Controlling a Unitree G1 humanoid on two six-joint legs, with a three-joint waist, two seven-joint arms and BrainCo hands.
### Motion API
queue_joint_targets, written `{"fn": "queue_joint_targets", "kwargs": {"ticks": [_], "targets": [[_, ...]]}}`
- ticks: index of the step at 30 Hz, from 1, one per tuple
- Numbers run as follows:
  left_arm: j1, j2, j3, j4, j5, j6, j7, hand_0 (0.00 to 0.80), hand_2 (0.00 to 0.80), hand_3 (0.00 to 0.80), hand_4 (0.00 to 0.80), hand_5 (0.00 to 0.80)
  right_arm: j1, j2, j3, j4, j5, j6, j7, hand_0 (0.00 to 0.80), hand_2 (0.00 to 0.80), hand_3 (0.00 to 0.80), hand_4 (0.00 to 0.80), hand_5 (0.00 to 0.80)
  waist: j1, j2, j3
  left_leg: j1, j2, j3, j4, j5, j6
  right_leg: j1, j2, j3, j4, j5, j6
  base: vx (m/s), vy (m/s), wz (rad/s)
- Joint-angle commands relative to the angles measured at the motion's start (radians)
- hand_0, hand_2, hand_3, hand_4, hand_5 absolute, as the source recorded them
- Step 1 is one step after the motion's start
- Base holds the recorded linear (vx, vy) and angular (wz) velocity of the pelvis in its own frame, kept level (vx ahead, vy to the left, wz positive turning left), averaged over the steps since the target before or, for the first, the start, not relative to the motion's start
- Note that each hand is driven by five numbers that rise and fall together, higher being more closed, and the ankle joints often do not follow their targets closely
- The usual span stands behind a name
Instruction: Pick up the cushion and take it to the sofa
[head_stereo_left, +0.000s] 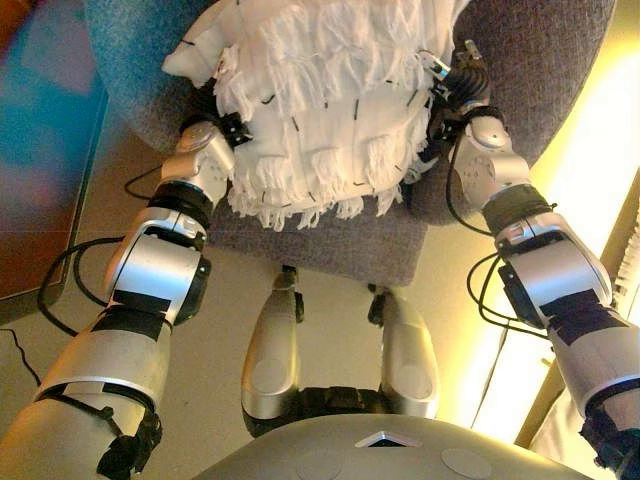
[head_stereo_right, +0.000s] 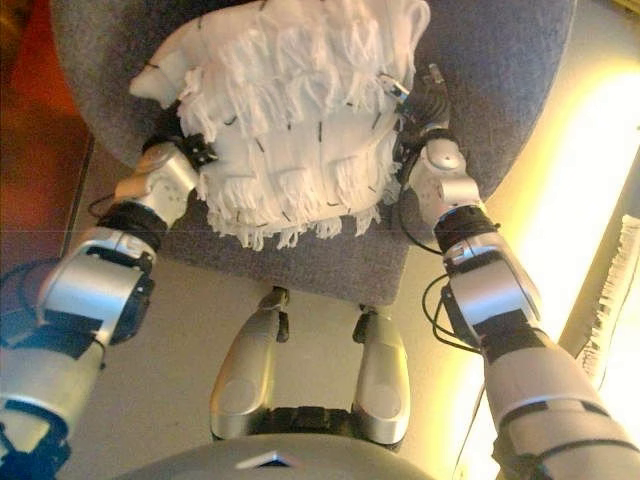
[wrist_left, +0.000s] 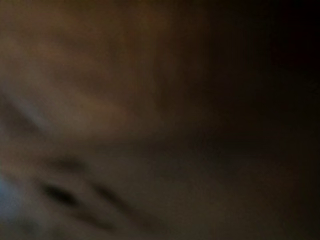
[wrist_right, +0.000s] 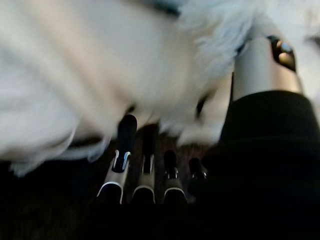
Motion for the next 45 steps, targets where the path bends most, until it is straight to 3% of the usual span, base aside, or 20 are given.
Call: {"fn": "queue_joint_targets", "kwargs": {"ticks": [1,5,11,19,22,28,31,34,40,45], "targets": [[0.144,-0.024,0.009,0.140,0.091,0.144,-0.075,0.000,0.000,0.000,0.000,0.000,0.071,-0.128,-0.085,-0.064,0.001,-0.083,-0.044,0.000,0.000,0.000,0.000,0.000,-0.027,-0.006,0.053,-0.042,0.062,-0.016,0.076,-0.040,-0.050,-0.070,-0.110,0.029,-0.041,0.107,0.135,0.000,0.000,0.00],[0.253,0.041,0.071,0.177,0.046,0.142,-0.034,0.000,0.000,0.000,0.000,0.000,0.225,-0.194,-0.158,-0.097,0.023,-0.112,-0.049,0.000,0.000,0.000,0.000,0.000,-0.039,-0.003,0.053,-0.017,0.062,-0.007,0.081,-0.058,-0.043,-0.057,-0.111,0.032,-0.033,0.096,0.136,0.011,0.010,-0.04],[0.485,0.057,0.211,0.138,0.018,0.130,0.059,0.000,0.000,0.000,0.000,0.000,0.524,-0.161,-0.271,-0.162,0.075,-0.128,-0.077,0.000,0.000,0.000,0.000,0.000,-0.034,-0.009,0.041,0.060,0.055,-0.001,0.063,-0.078,-0.038,0.022,-0.102,0.016,-0.050,0.077,0.131,-0.014,-0.052,-0.01],[0.757,0.056,0.361,0.129,0.002,0.110,0.074,0.000,0.000,0.000,0.000,0.000,0.804,-0.095,-0.455,0.017,0.116,-0.113,0.054,0.000,0.000,0.000,0.000,0.000,-0.024,0.002,-0.075,0.204,0.045,0.010,-0.010,-0.084,-0.037,0.173,-0.081,-0.015,-0.107,0.059,0.125,0.026,-0.038,0.09],[0.862,0.049,0.442,0.163,0.055,0.102,0.033,0.000,0.000,0.000,0.000,0.000,0.895,-0.053,-0.520,0.098,0.120,-0.122,0.122,0.000,0.000,0.000,0.000,0.000,-0.023,0.002,-0.128,0.274,0.048,0.019,-0.057,-0.079,-0.041,0.242,-0.063,-0.022,-0.127,0.044,0.118,0.081,-0.033,0.18],[0.981,0.012,0.504,0.227,0.178,0.110,0.012,0.000,0.000,0.000,0.000,0.000,1.009,0.036,-0.554,0.223,0.050,-0.097,0.164,0.000,0.000,0.000,0.000,0.000,-0.037,0.007,-0.236,0.376,0.053,0.033,-0.109,-0.083,-0.042,0.333,-0.020,-0.006,-0.162,0.014,0.091,0.116,-0.023,-0.11],[1.025,-0.028,0.507,0.242,0.213,0.131,0.005,0.000,0.000,0.000,0.000,0.000,1.046,0.078,-0.536,0.279,-0.058,-0.093,0.163,0.000,0.000,0.000,0.000,0.000,-0.040,0.017,-0.283,0.412,0.057,0.042,-0.129,-0.088,-0.043,0.366,-0.007,0.002,-0.178,0.004,0.082,0.117,-0.012,-0.24],[1.044,-0.070,0.483,0.254,0.248,0.161,-0.031,0.000,0.000,0.000,0.000,0.000,1.064,0.113,-0.494,0.325,-0.110,-0.044,0.174,0.000,0.000,0.000,0.000,0.000,-0.040,0.024,-0.304,0.428,0.056,0.046,-0.145,-0.087,-0.041,0.381,-0.005,0.003,-0.187,0.002,0.077,0.018,-0.004,-0.29],[1.057,-0.171,0.378,0.247,0.357,0.174,-0.126,0.000,0.000,0.000,0.000,0.000,1.066,0.209,-0.357,0.326,-0.266,0.076,0.226,0.000,0.000,0.000,0.000,0.000,-0.037,0.032,-0.325,0.495,0.057,0.055,-0.173,-0.099,-0.030,0.438,0.000,-0.009,-0.191,-0.016,0.068,0.004,-0.013,-0.07],[1.028,-0.220,0.268,0.206,0.386,0.168,-0.194,0.000,0.000,0.000,0.000,0.000,1.019,0.248,-0.225,0.279,-0.354,0.129,0.216,0.000,0.000,0.000,0.000,0.000,-0.027,0.032,-0.351,0.532,0.052,0.043,-0.185,-0.108,-0.023,0.469,0.001,-0.017,-0.193,-0.025,0.062,0.012,-0.007,0.01]]}}
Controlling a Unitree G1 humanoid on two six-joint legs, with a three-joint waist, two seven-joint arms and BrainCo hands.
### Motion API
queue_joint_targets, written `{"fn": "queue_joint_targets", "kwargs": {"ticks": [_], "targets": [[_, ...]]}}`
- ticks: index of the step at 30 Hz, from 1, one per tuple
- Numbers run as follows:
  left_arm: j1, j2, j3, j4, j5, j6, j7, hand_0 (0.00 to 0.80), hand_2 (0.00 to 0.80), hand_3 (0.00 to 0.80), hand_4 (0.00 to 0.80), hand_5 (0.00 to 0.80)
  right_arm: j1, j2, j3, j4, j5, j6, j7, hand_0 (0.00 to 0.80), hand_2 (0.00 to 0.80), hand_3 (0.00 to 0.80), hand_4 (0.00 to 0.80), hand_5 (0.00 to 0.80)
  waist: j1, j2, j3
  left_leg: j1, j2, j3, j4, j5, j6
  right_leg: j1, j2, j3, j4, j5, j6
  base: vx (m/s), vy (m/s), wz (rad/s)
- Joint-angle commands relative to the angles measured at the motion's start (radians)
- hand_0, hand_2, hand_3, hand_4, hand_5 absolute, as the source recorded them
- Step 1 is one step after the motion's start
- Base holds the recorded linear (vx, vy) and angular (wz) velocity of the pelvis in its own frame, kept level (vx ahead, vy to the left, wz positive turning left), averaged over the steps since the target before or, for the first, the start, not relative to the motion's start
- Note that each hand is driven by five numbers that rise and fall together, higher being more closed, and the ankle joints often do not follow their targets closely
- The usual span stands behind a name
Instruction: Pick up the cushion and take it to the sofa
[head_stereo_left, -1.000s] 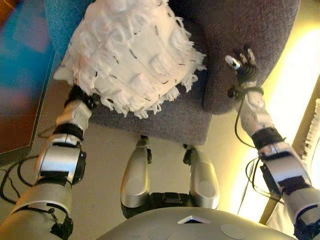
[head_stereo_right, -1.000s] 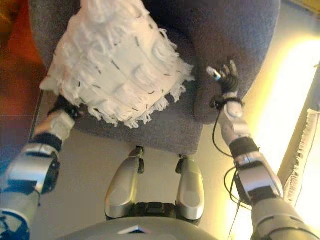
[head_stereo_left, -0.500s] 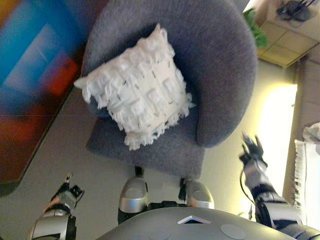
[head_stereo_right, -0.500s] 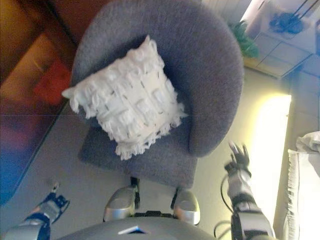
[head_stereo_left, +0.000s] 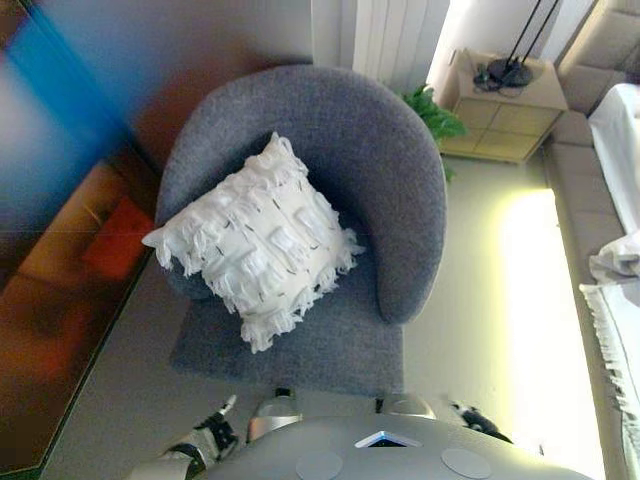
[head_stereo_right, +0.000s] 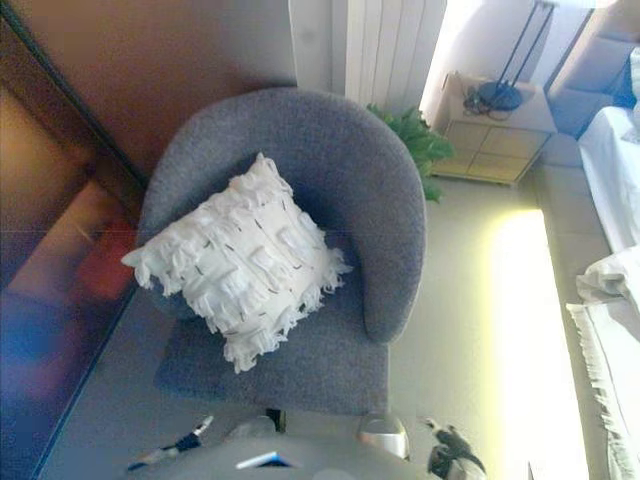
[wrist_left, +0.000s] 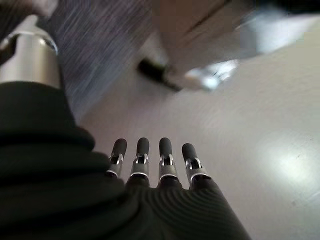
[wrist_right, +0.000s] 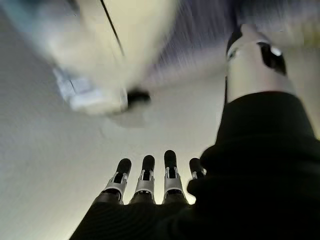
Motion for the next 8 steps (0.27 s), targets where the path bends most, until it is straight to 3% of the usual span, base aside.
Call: {"fn": "queue_joint_targets", "kwargs": {"ticks": [1,4,8], "targets": [[-0.087,0.007,-0.053,0.002,0.038,0.009,-0.060,0.000,0.000,0.000,0.000,0.000,-0.094,0.011,0.070,-0.047,-0.098,0.038,-0.012,0.000,0.000,0.000,0.000,0.000,0.025,-0.013,0.049,0.038,0.004,-0.037,0.037,-0.082,0.013,-0.009,-0.064,-0.040,0.060,-0.026,0.050,0.000,0.000,0.00],[-0.106,0.005,-0.110,-0.021,0.097,0.034,-0.069,0.000,0.000,0.000,0.000,0.000,-0.112,0.011,0.145,-0.067,-0.160,0.068,-0.025,0.000,0.000,0.000,0.000,0.000,0.032,-0.015,0.041,0.053,0.002,-0.043,0.032,-0.086,0.017,0.002,-0.064,-0.044,0.062,-0.030,0.051,0.001,-0.005,0.01],[-0.121,0.021,-0.164,-0.032,0.111,0.076,-0.082,0.000,0.000,0.000,0.000,0.000,-0.103,0.013,0.181,-0.095,-0.090,0.123,-0.039,0.000,0.000,0.000,0.000,0.000,0.028,-0.017,0.032,0.073,0.002,-0.045,0.022,-0.087,0.020,0.012,-0.062,-0.044,0.064,-0.033,0.052,0.002,-0.013,0.02]]}}
